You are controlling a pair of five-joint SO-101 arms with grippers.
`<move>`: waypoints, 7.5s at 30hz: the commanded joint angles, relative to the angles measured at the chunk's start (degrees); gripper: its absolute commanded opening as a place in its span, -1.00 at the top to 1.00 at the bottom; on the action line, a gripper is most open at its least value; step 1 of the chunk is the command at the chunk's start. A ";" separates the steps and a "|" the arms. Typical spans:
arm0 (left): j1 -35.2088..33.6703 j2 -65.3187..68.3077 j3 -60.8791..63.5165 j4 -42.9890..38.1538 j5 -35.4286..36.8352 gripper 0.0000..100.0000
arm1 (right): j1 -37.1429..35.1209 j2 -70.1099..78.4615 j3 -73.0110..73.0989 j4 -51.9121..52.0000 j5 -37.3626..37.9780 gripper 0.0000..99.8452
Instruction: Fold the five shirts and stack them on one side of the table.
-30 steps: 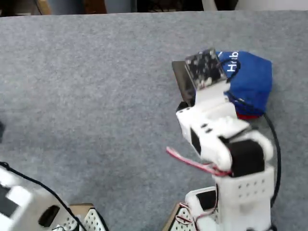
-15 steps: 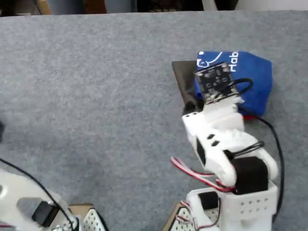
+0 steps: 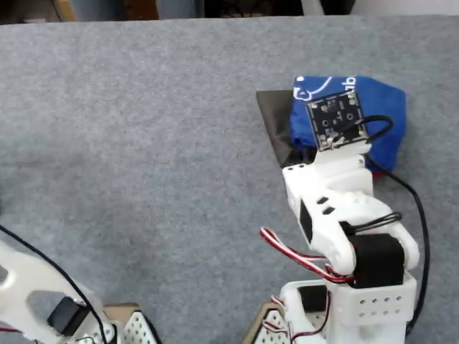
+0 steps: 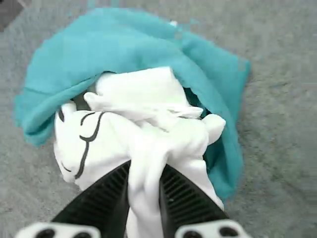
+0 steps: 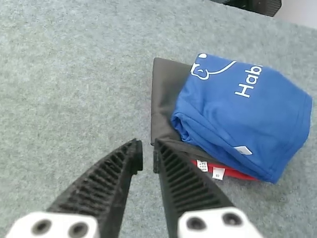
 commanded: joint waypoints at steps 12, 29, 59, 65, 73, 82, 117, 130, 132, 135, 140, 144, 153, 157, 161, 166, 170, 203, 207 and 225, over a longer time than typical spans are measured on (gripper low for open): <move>8.22 -27.87 -7.34 2.37 0.44 0.94 | -12.66 -1.63 6.20 8.53 -9.32 0.88; 34.42 -77.45 61.49 2.11 0.35 0.94 | -13.80 -14.37 16.40 9.93 -9.32 0.88; 16.84 -85.80 107.03 -18.29 11.69 0.52 | -13.89 -3.56 19.03 3.87 -9.14 0.87; 16.66 -69.71 125.85 -39.21 13.71 0.61 | -13.98 2.95 17.19 1.76 -9.32 0.87; 15.87 -65.58 127.16 -40.53 13.54 0.94 | -21.19 5.67 17.36 0.53 -9.32 0.87; 23.34 -82.11 103.52 -19.96 7.82 0.94 | -22.68 5.85 17.36 0.26 -9.32 0.87; -2.68 -91.87 114.86 -21.10 3.08 0.48 | -27.60 31.08 -1.89 0.79 -6.95 0.56; -4.53 -91.87 126.37 -23.30 -2.90 0.48 | -51.25 62.29 -26.07 1.23 -6.86 0.59; -4.53 -91.87 126.37 -23.30 -3.34 0.48 | -51.52 65.27 -26.07 1.23 -6.86 0.66; -4.53 -91.87 126.37 -23.30 -3.34 0.48 | -50.55 67.91 -26.07 1.14 -6.86 0.96; -4.44 -91.87 126.37 -23.30 -3.34 0.48 | -46.86 68.70 -26.77 1.05 -6.86 0.92; -4.44 -91.87 126.11 -23.21 -3.34 0.48 | -43.52 65.54 -32.57 3.69 -6.86 0.97; -4.53 -91.87 125.85 -23.21 -3.34 0.48 | -39.38 56.84 -59.56 14.77 -5.45 0.98; -4.53 -92.04 125.85 -23.21 -3.34 0.48 | -35.34 56.04 -69.05 18.11 -1.93 0.98; -4.62 -92.22 125.76 -23.21 -3.34 0.48 | -29.98 56.13 -69.76 19.87 2.02 0.98; -4.62 -92.04 125.14 -23.21 -3.34 0.48 | -23.03 56.13 -55.43 20.04 13.19 0.95; -4.35 -91.87 122.59 -23.12 -3.34 0.48 | -16.62 55.69 -42.51 16.09 18.73 0.57; 56.57 -19.60 69.49 -23.12 27.60 0.51 | -25.93 56.22 -10.42 -7.82 -10.90 0.33; 57.01 -12.13 62.20 -17.85 23.38 0.90 | -25.76 56.22 -0.22 -22.07 -13.36 0.79; 34.77 -37.10 72.22 -9.32 12.40 0.94 | -34.90 55.60 -4.18 9.58 -6.33 0.98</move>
